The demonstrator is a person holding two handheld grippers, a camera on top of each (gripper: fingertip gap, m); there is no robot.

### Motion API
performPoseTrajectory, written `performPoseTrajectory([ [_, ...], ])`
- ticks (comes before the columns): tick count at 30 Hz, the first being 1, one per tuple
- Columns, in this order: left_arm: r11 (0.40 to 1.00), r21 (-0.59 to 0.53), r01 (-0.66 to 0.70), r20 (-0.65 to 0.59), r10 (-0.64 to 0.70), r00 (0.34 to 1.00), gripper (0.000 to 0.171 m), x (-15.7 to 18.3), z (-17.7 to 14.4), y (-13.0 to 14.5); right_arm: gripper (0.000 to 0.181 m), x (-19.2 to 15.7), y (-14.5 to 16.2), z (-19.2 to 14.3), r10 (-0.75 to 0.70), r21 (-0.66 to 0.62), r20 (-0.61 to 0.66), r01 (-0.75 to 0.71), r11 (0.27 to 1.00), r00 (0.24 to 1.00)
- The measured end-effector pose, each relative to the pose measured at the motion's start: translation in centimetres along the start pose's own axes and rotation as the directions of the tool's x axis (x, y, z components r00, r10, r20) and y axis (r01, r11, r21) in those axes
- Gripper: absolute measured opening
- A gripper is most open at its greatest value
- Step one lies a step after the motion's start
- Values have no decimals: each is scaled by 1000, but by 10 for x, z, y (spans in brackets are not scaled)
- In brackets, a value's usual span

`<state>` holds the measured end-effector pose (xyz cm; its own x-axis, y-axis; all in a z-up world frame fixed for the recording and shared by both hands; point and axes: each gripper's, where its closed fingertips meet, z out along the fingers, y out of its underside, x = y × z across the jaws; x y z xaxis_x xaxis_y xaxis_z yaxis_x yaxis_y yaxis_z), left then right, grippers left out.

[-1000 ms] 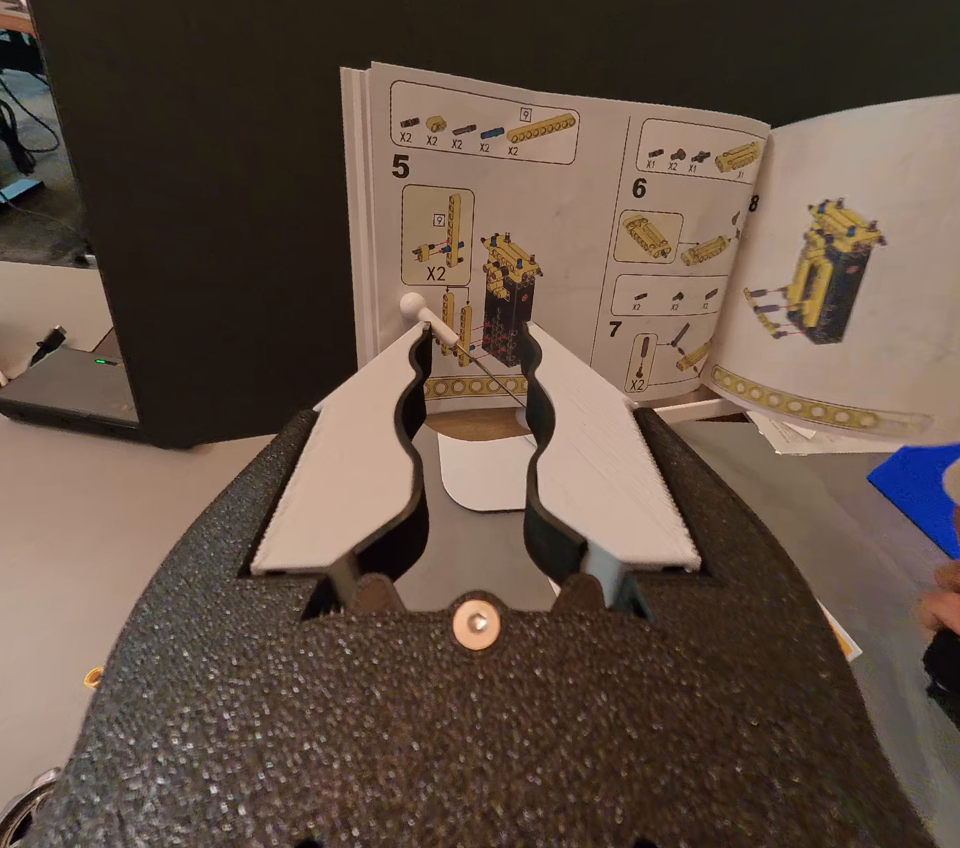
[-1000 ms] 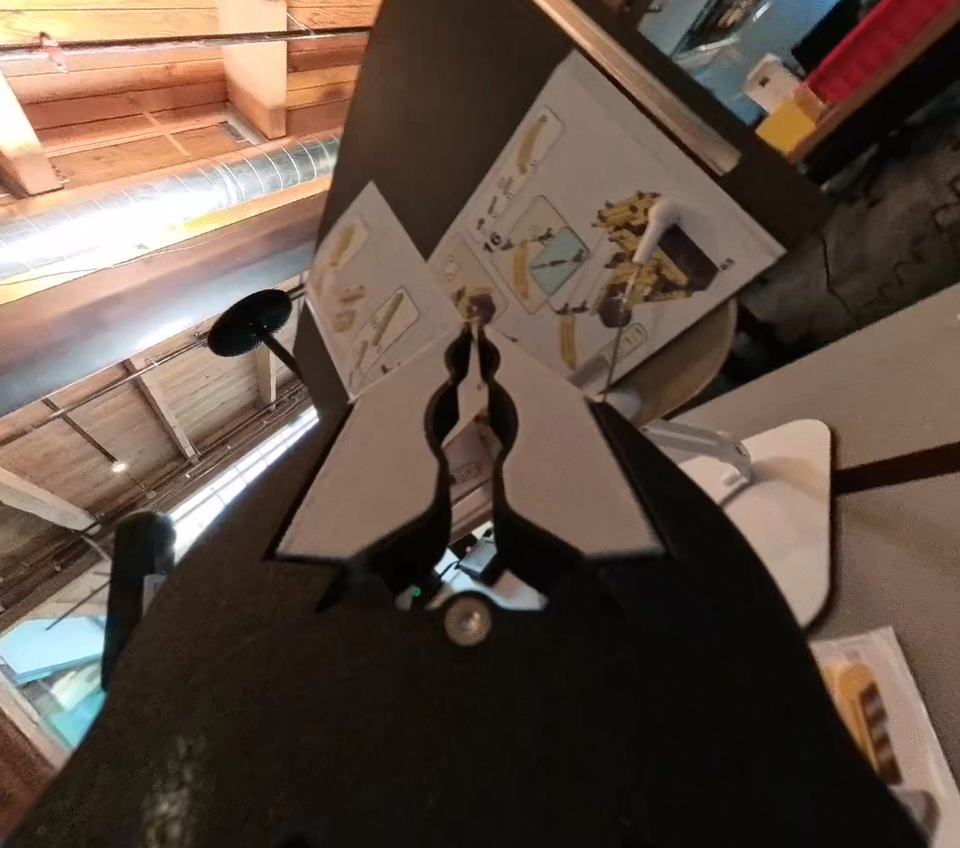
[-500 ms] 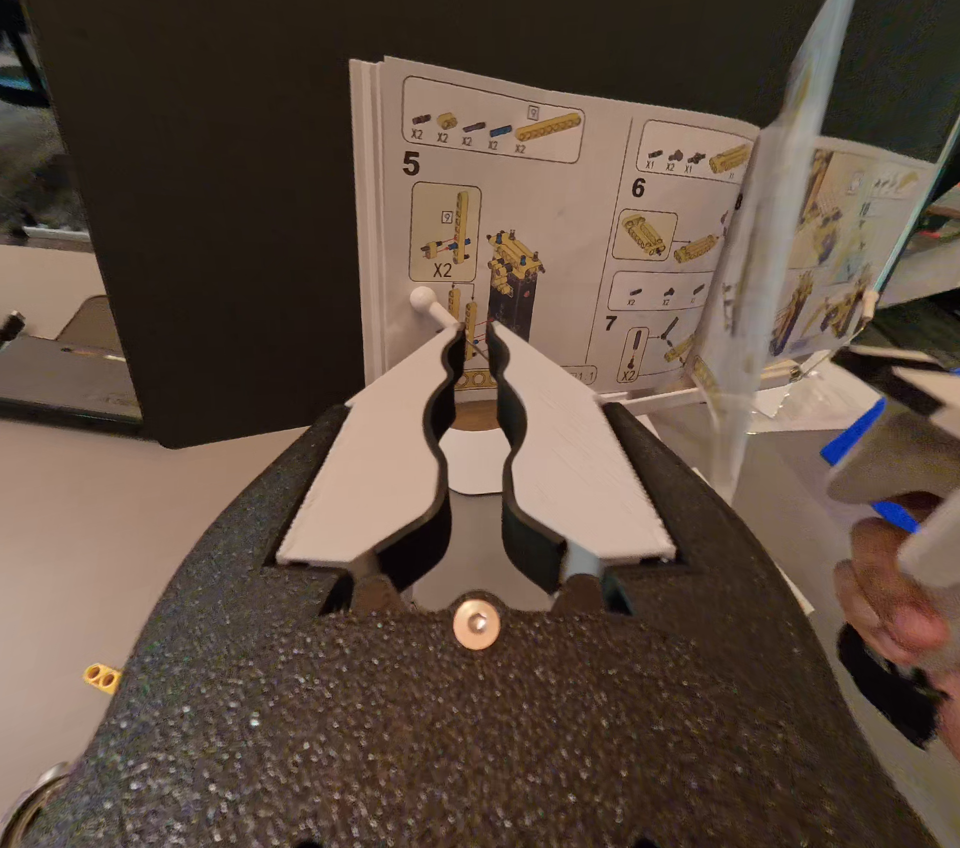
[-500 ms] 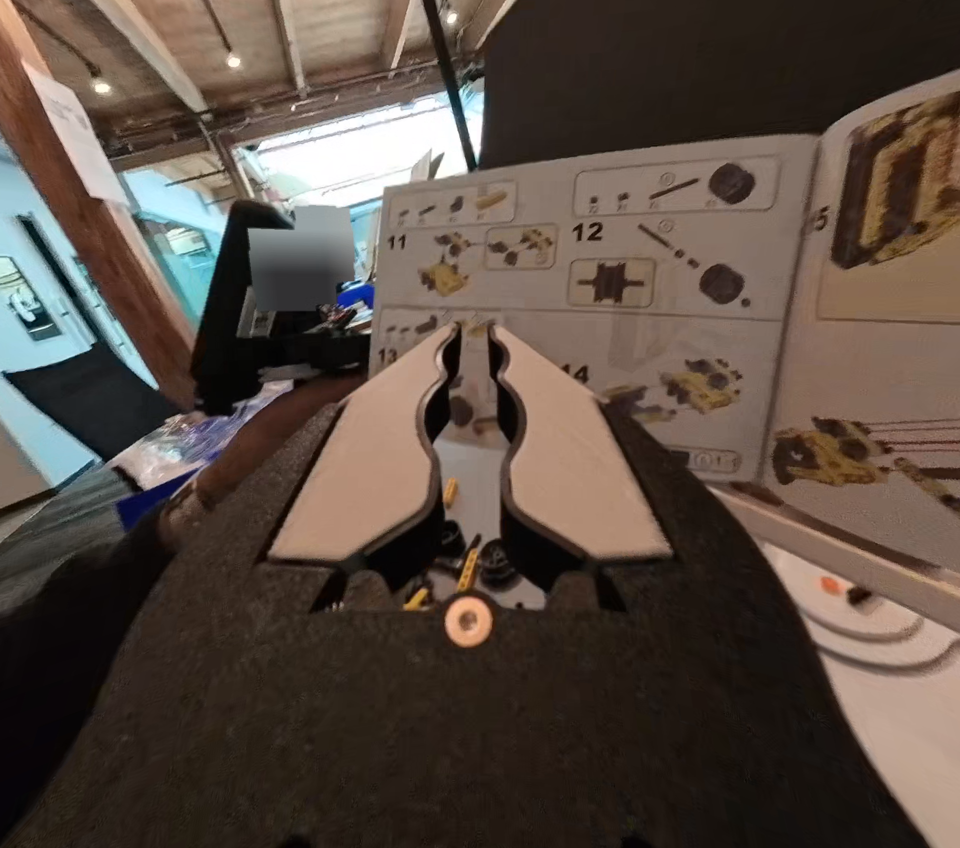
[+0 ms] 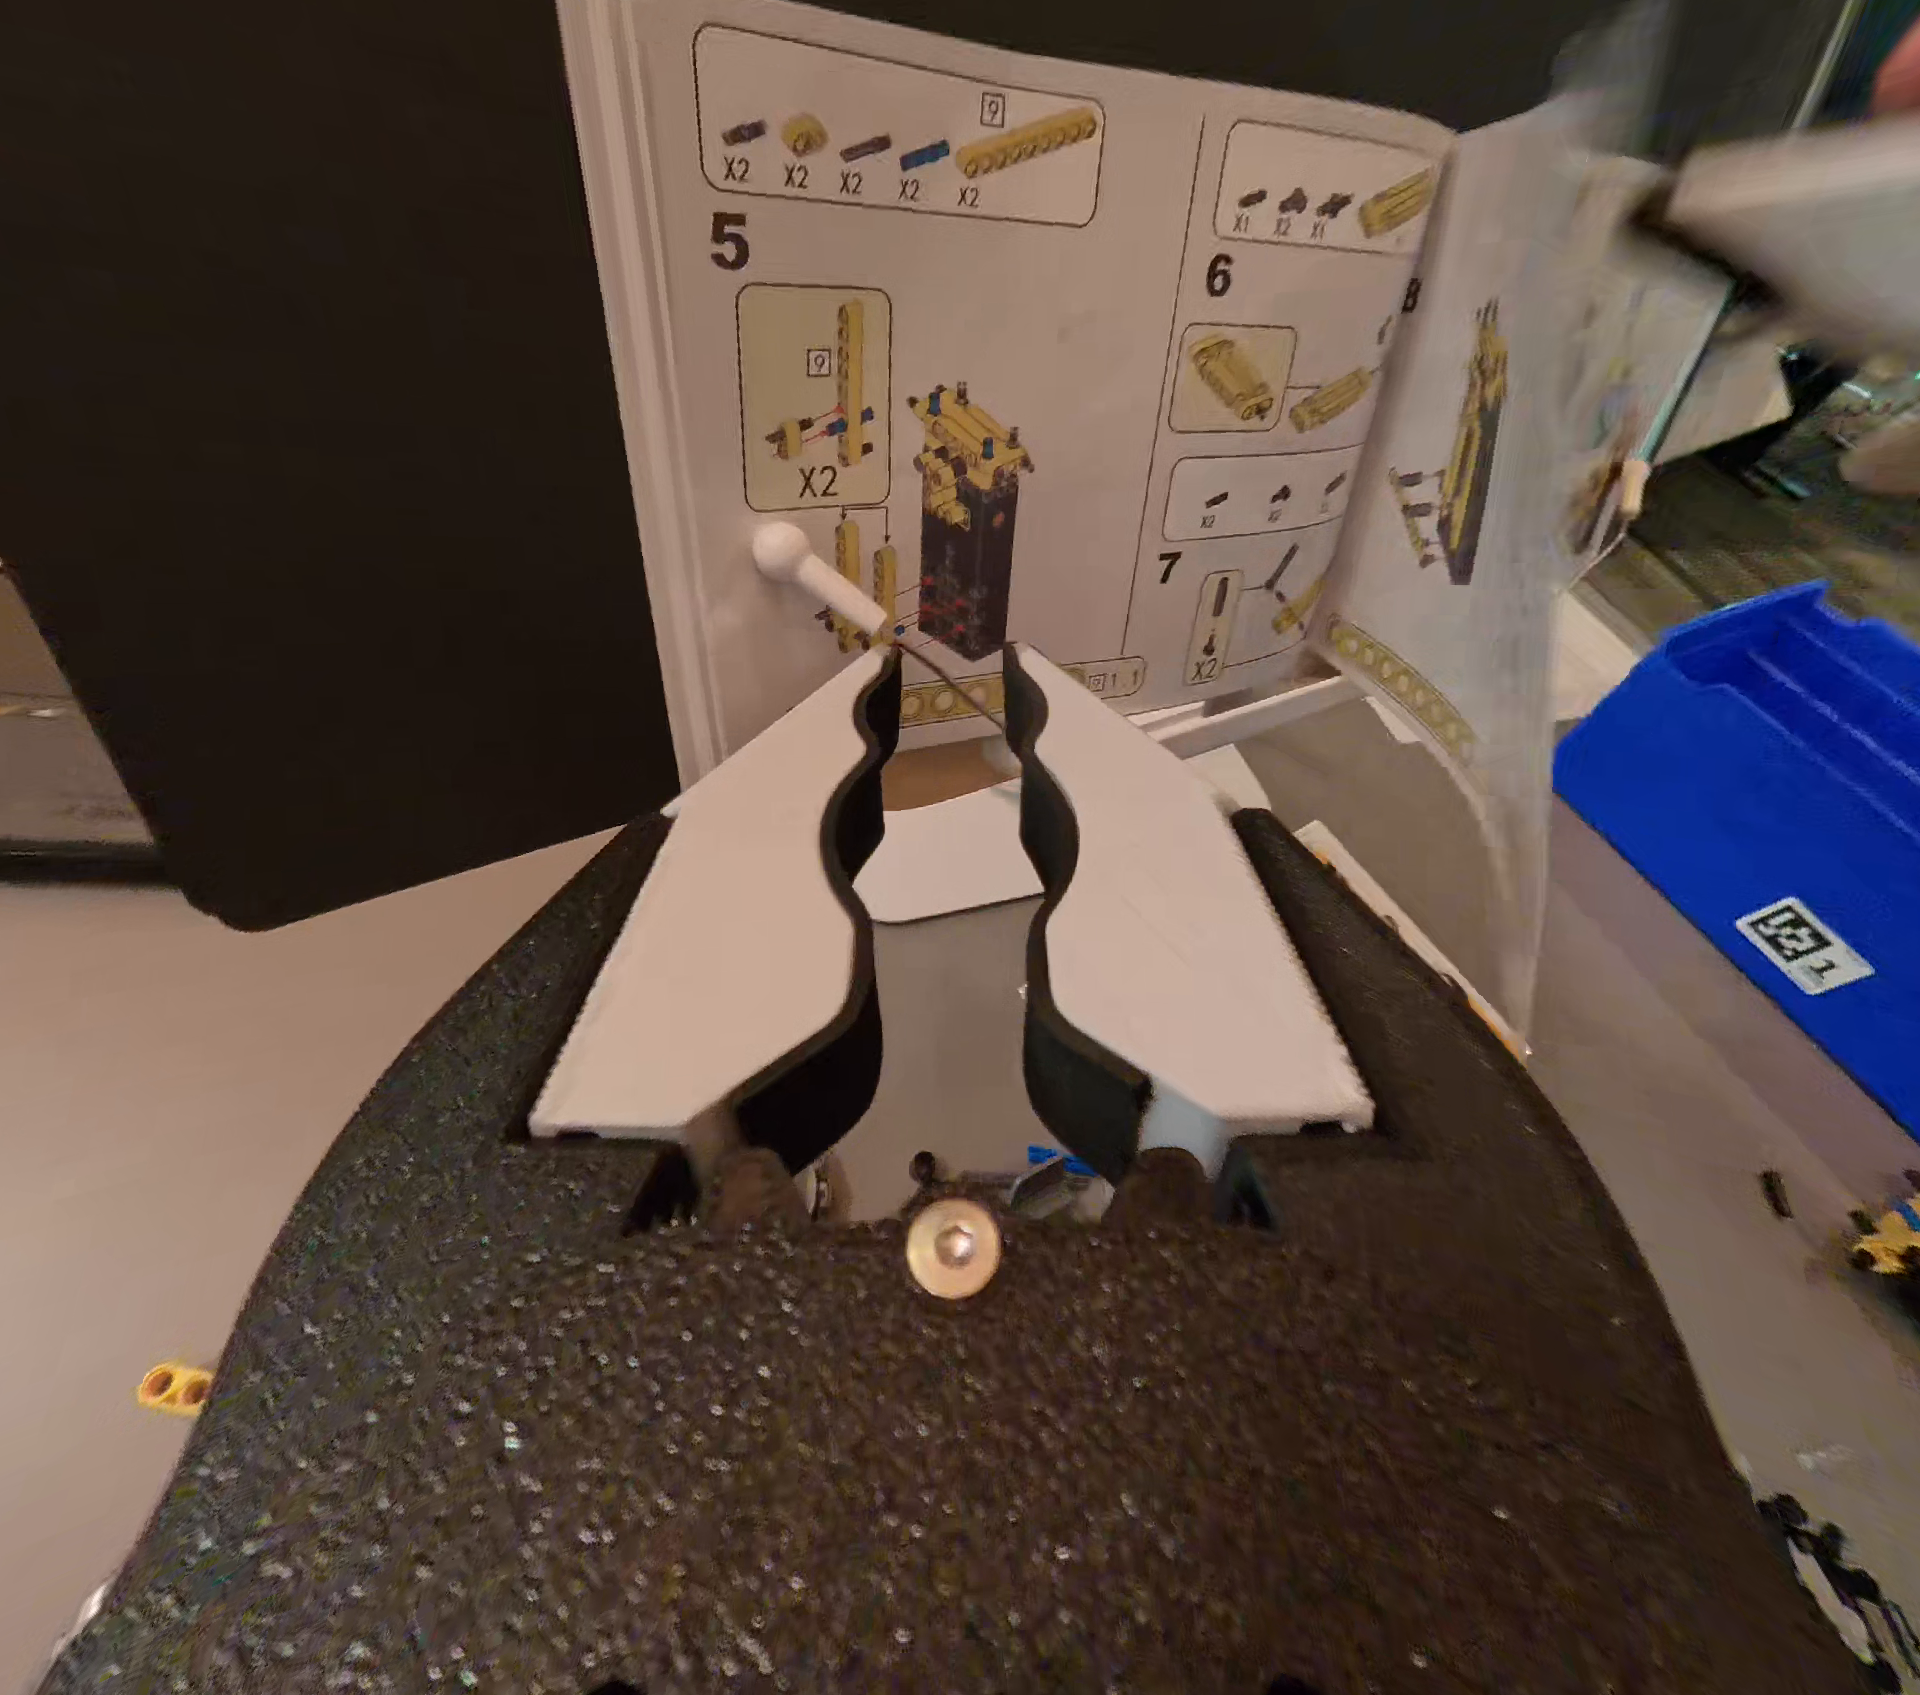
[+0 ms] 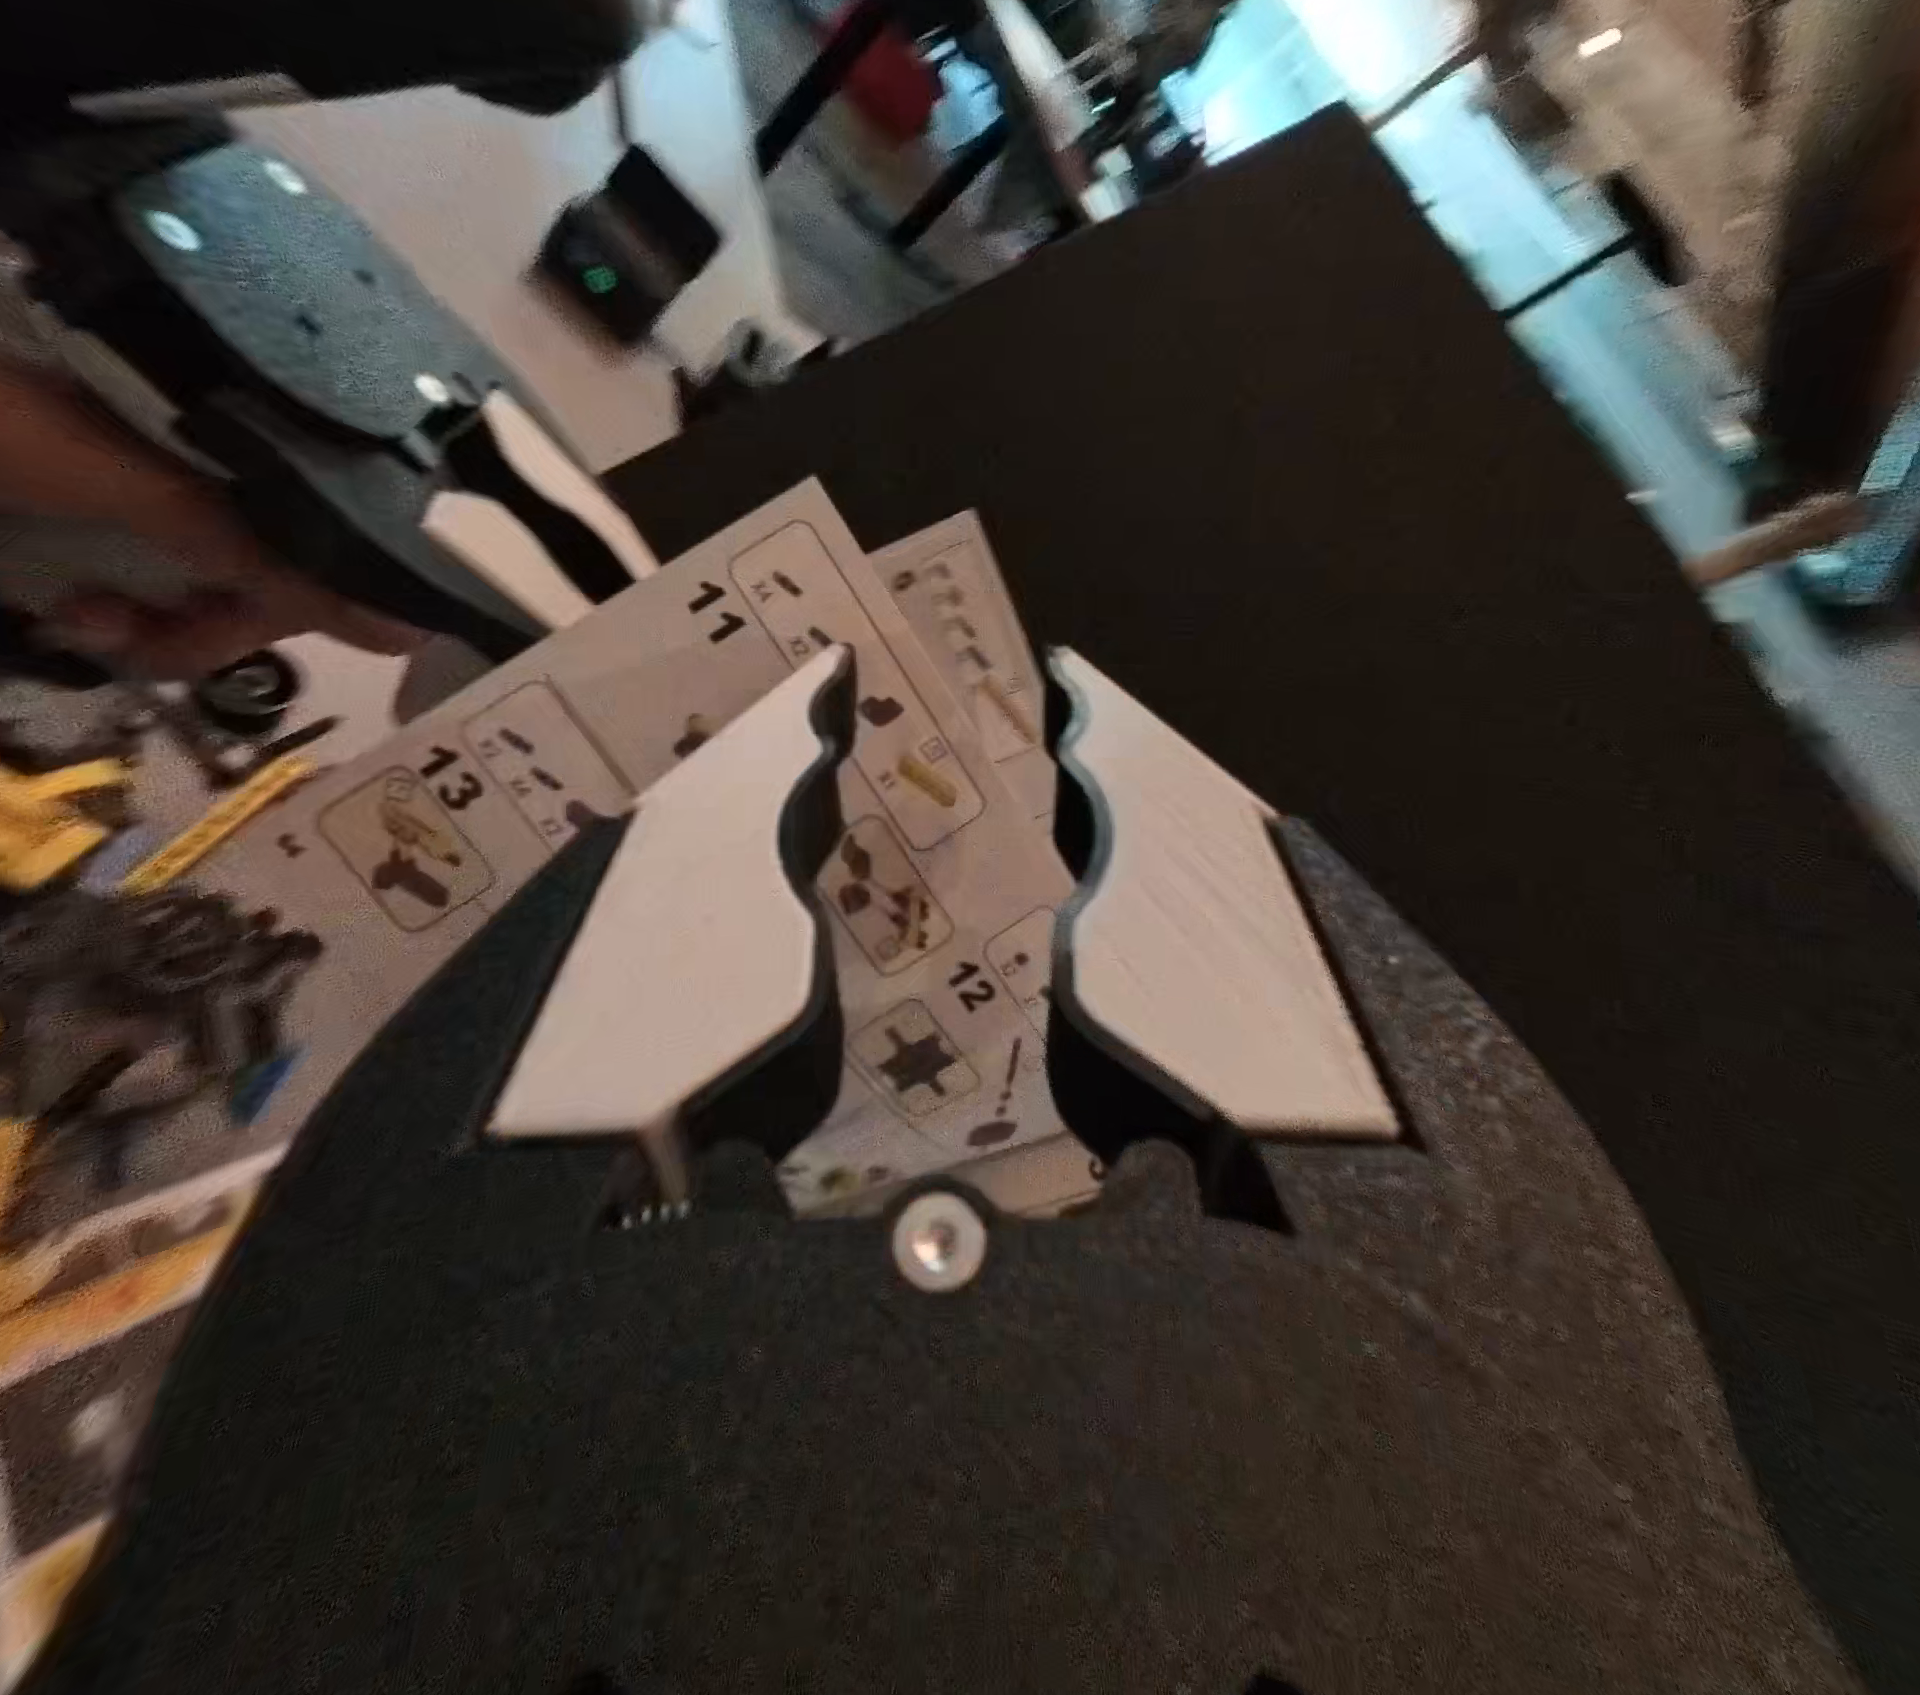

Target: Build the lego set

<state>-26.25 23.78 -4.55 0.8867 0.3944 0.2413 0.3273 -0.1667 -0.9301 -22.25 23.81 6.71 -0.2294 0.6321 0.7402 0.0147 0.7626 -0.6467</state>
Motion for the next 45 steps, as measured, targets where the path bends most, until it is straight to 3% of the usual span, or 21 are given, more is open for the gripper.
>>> performPoseTrajectory([
  [2,1000,-9,-7,-6,7,1000,22,1,-1,0,43,2,-3,2,43,-69,173,-32,997,984],
  [5,1000,-3,-18,-2,18,1000,22,1,-2,-2,50,24,-16,1,46,-54,258,-33,998,965],
  [8,1000,5,-8,-13,8,1000,22,1,-4,-4,50,0,0,-8,199,-281,509,-57,958,837],
  [12,1000,2,-1,-17,1,1000,22,0,-4,-3,50,-25,18,-25,457,-586,584,-41,809,671],
  [14,1000,-4,3,-20,-3,1000,22,0,-3,-2,51,-32,27,-31,484,-641,581,1,768,655],
  [17,1000,11,0,-25,0,1000,22,2,-5,-6,49,-28,37,-24,403,-614,551,28,788,730],
  [21,997,70,-14,-72,19,997,22,15,-14,-19,42,-17,30,-11,388,-532,510,-73,844,767],
  [27,985,165,40,-345,19,938,25,64,-43,-43,37,1,19,10,395,-406,456,-208,890,798],
  [32,956,173,238,-644,-73,761,30,84,-85,-68,37,-2,25,13,383,-386,448,-211,898,808],
  [35,958,156,240,-729,-52,683,35,90,-98,-68,37,-4,28,16,386,-384,445,-217,897,808],
  [39,985,134,108,-681,12,732,57,101,-83,-48,37,-6,31,18,393,-388,445,-222,894,805],
  [42,991,117,69,-498,-2,867,56,85,-52,-40,37,-8,33,14,398,-417,455,-204,886,797],
  [43,990,123,65,-467,0,884,36,81,-47,-38,38,-8,33,11,399,-427,459,-196,883,794],
  [44,990,128,55,-480,13,877,3,82,-47,-36,38,-8,33,8,401,-435,464,-191,880,790],
  [45,989,137,53,-516,25,856,0,86,-49,-36,38,-9,31,3,408,-442,475,-189,877,780],
])
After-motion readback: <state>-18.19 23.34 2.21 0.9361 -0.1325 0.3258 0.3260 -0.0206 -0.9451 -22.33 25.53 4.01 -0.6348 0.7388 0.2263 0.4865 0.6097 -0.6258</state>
